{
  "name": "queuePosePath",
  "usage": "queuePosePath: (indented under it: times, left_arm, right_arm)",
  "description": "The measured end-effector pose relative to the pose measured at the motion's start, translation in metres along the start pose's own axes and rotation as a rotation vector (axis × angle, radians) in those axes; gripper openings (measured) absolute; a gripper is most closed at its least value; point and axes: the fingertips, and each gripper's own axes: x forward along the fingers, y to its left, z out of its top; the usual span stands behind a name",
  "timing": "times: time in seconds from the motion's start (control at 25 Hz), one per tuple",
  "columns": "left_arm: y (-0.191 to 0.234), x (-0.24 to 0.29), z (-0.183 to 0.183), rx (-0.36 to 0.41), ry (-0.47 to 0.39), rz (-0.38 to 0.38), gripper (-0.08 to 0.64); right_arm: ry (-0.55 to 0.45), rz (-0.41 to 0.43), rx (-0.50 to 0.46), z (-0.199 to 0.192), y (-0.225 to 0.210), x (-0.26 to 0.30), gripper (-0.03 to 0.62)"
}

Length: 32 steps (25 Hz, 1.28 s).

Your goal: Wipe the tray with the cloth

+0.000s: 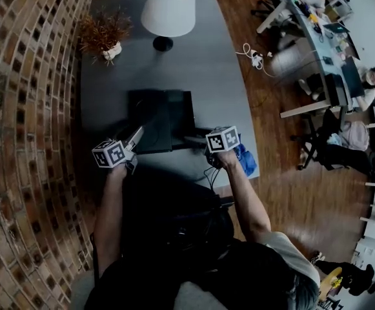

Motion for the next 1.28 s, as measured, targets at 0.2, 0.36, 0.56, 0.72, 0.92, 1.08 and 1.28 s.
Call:
queuePosePath:
  times: [0.2, 0.36, 0.56, 0.72, 0.92, 1.08, 1.28]
  left_arm:
    - [0.000, 0.000, 0.003, -0.008, -0.014, 0.005, 0.218]
    - [0.000, 0.001, 0.005, -0.018, -0.034, 0.015, 0.230]
    - [0.005, 0.012, 0.012, 0.068, 0.024, 0.029, 0.229]
    - [0.014, 0.036, 0.022, 0.308, 0.202, 0.040, 0.207]
    - [0.020, -0.032, 0.061, 0.039, -0.110, 0.075, 0.209]
    - [0.031, -0.096, 0.025, -0.214, -0.266, 0.179, 0.204]
    - [0.004, -0.064, -0.026, -0.283, -0.179, 0.118, 0.225]
  right_arm:
    - [0.077, 0.142, -0.113, 0.007, 0.053, 0.039, 0.325]
    - [0.152, 0.116, -0.215, 0.004, 0.074, 0.067, 0.330]
    - [0.199, 0.171, -0.187, -0.012, 0.093, 0.069, 0.328]
    - [0.175, 0.224, -0.162, -0.014, 0.106, 0.077, 0.328]
    - [0.089, 0.200, -0.338, 0.044, 0.087, 0.034, 0.313]
    - [-0.054, 0.017, -0.446, 0.145, 0.038, 0.013, 0.313]
    - [0.216, 0.035, -0.478, 0.138, -0.007, 0.066, 0.311]
